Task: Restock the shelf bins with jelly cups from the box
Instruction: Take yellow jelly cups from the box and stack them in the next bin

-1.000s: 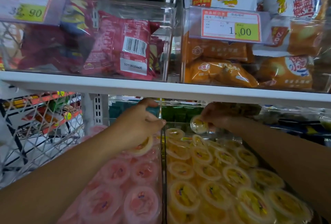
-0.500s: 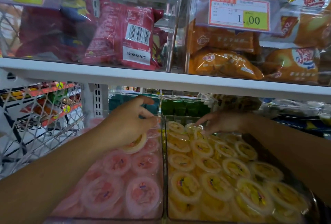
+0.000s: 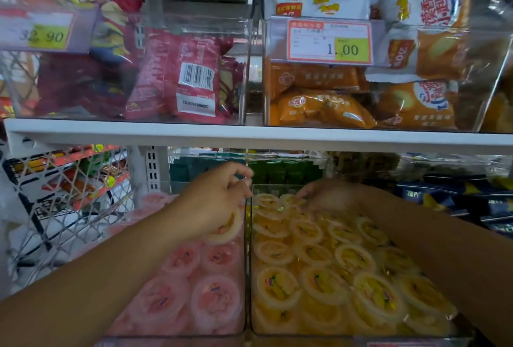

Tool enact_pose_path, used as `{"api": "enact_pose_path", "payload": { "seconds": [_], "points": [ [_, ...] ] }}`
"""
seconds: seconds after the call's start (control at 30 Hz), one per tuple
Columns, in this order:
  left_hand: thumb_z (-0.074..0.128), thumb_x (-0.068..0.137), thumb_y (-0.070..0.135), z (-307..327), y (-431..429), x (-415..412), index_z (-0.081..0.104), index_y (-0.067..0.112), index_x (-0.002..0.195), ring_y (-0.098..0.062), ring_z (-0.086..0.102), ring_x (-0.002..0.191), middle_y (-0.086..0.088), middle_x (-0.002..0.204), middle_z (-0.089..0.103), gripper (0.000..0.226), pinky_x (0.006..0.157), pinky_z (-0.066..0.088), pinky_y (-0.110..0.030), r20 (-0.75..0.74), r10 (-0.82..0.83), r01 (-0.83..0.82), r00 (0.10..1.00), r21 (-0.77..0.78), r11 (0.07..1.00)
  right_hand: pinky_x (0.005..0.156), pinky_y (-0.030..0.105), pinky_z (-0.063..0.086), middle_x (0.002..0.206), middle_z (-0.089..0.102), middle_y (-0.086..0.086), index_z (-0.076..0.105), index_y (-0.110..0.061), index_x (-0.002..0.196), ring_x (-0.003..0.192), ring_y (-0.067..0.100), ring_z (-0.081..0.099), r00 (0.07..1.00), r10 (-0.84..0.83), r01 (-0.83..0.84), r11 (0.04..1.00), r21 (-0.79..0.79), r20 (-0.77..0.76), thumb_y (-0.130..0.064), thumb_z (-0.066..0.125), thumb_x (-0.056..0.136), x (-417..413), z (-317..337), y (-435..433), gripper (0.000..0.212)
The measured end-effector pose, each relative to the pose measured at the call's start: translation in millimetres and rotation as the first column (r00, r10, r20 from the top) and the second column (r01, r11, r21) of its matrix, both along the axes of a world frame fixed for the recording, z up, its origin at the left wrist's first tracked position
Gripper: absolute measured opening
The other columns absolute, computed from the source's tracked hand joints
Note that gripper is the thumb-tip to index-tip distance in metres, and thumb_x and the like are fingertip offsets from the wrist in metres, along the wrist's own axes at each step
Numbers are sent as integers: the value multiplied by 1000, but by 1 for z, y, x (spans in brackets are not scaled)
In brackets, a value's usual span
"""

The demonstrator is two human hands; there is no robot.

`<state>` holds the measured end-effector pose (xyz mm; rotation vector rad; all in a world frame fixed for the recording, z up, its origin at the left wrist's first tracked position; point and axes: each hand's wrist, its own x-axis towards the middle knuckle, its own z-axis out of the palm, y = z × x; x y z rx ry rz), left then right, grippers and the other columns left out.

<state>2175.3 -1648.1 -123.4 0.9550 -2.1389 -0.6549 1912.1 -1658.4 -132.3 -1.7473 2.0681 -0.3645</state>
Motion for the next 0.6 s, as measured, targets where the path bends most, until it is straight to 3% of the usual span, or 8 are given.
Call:
{"api": "enact_pose_path", "payload": {
  "seconds": [0.07, 0.13, 0.2, 0.27, 0.33, 0.43, 0.53, 0.6],
  "points": [
    [41, 103, 27, 1, 1, -7, 53, 29, 119, 9, 54, 49, 9, 101, 67, 21, 43, 33, -11, -17, 4, -4, 1000, 0, 1000, 92, 25, 48, 124, 62, -4, 62, -19, 124, 110, 12, 58, 997, 22, -29, 995, -92, -78, -26, 63, 91, 2, 6, 6, 34],
    [39, 104, 25, 4, 0, -17, 54, 27, 116, 7, 51, 44, 6, 99, 67, 19, 40, 32, -10, -59, 17, -16, 998, 9, 1000, 100, 29, 46, 124, 60, -3, 63, -18, 118, 117, 15, 56, 998, 44, -54, 977, -208, -51, -19, 56, 95, 13, 17, 22, 24],
    [38, 104, 28, 5, -3, -31, 55, 23, 117, 3, 53, 54, 2, 99, 67, 22, 46, 36, -14, -75, 34, -33, 997, 16, 999, 96, 30, 50, 118, 65, 3, 61, -12, 124, 111, 20, 62, 963, 119, -72, 979, -193, 243, -12, 52, 97, 27, 30, 46, 28],
    [37, 104, 29, 5, -4, -47, 54, 23, 116, -10, 55, 71, -3, 102, 65, 22, 56, 39, -23, -76, 56, -55, 996, 14, 998, 85, 33, 56, 116, 67, 16, 59, -8, 125, 100, 29, 67, 722, 188, -167, 981, -96, 666, -4, 53, 94, 41, 38, 71, 31],
    [37, 104, 27, 5, -2, -64, 54, 22, 117, -13, 54, 71, -7, 104, 63, 22, 52, 41, -21, -119, 54, -52, 991, 22, 998, 80, 33, 59, 117, 64, 25, 60, -4, 122, 94, 32, 68, 570, 211, -219, 970, -101, 794, -1, 56, 91, 50, 35, 85, 31],
    [34, 105, 32, 8, 2, -86, 53, 17, 128, -5, 50, 68, -2, 111, 58, 33, 43, 38, -10, -124, 43, -38, 991, 48, 998, 66, 28, 60, 102, 69, 26, 63, 6, 112, 80, 24, 71, 563, 166, -38, 984, -174, 810, 1, 61, 87, 51, 23, 87, 25],
    [34, 104, 36, 7, 1, -84, 51, 18, 130, -14, 57, 101, 3, 110, 52, 36, 71, 40, -17, -17, -18, 18, 1000, -5, 1000, 59, 27, 60, 81, 70, 19, 66, 2, 95, 66, 21, 69, 631, 66, 141, 970, -198, 773, 4, 61, 87, 35, 23, 80, 10],
    [39, 103, 36, 2, -5, -71, 50, 20, 134, -20, 54, 118, 0, 123, 55, 36, 92, 45, -27, 177, -65, 78, 982, -71, 994, 65, 30, 58, 87, 67, 18, 65, -2, 92, 73, 24, 66, 750, -52, 293, 920, -261, 660, 3, 61, 88, 11, 29, 65, 7]
  ]
}}
